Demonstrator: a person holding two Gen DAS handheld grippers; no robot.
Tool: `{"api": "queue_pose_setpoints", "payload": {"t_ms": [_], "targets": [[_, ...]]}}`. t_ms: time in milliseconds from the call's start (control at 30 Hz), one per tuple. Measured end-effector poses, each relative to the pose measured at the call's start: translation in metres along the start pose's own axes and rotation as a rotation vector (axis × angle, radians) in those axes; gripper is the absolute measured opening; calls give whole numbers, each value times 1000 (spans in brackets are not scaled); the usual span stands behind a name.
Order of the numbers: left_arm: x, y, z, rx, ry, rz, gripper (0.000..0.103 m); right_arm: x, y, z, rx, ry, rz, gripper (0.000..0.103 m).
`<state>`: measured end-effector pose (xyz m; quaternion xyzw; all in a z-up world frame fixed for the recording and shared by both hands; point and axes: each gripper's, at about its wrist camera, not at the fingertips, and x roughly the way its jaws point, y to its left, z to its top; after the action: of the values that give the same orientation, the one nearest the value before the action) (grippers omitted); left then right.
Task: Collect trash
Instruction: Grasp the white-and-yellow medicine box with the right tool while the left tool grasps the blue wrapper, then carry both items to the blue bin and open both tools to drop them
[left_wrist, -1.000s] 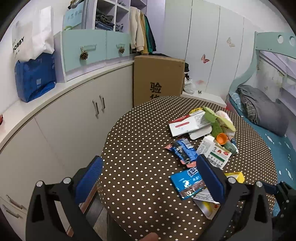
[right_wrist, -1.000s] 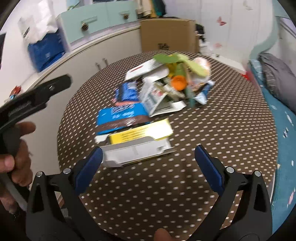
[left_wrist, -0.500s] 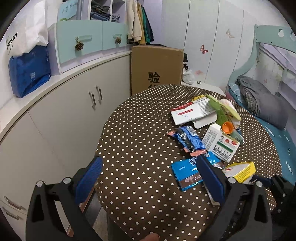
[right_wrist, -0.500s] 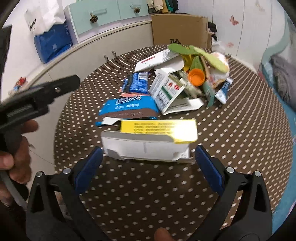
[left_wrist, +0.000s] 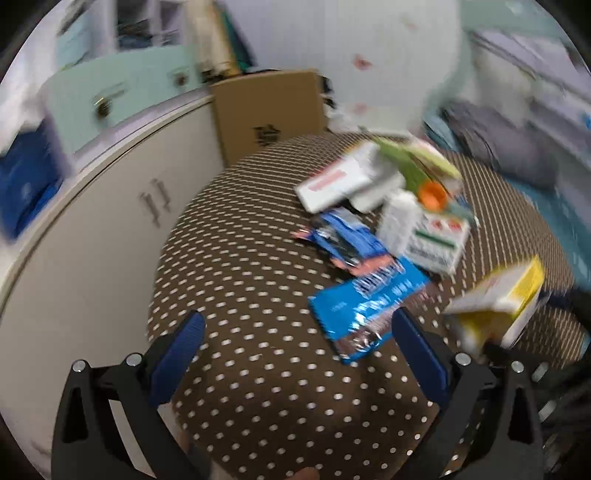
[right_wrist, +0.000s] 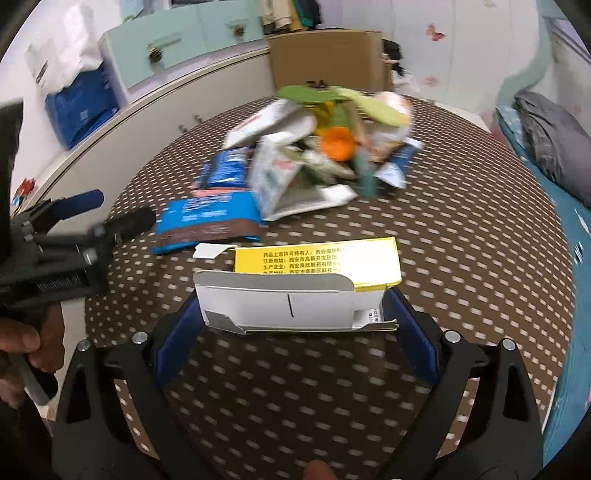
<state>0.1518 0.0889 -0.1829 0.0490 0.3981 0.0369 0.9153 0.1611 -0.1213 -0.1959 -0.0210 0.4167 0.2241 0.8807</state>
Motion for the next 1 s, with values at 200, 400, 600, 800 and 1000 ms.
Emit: {"api": "queue_pose_setpoints", "payload": {"t_ms": [200, 400, 600, 800, 1000], "targets": [[21, -34, 11, 175, 28, -29, 99, -15, -32, -5, 75, -18, -13, 93], [35, -45, 17, 175, 90, -173, 55, -23, -47, -5, 109, -41, -22, 92], [30, -61, 12, 181, 81, -193, 31, -32, -59, -8, 140, -62, -22, 92], [13, -60, 10, 124, 48, -249, 21, -42, -74, -11, 171, -85, -16, 92], [-4, -57, 11, 45, 16, -291, 4, -54, -88, -11, 190, -121, -20, 92]]}}
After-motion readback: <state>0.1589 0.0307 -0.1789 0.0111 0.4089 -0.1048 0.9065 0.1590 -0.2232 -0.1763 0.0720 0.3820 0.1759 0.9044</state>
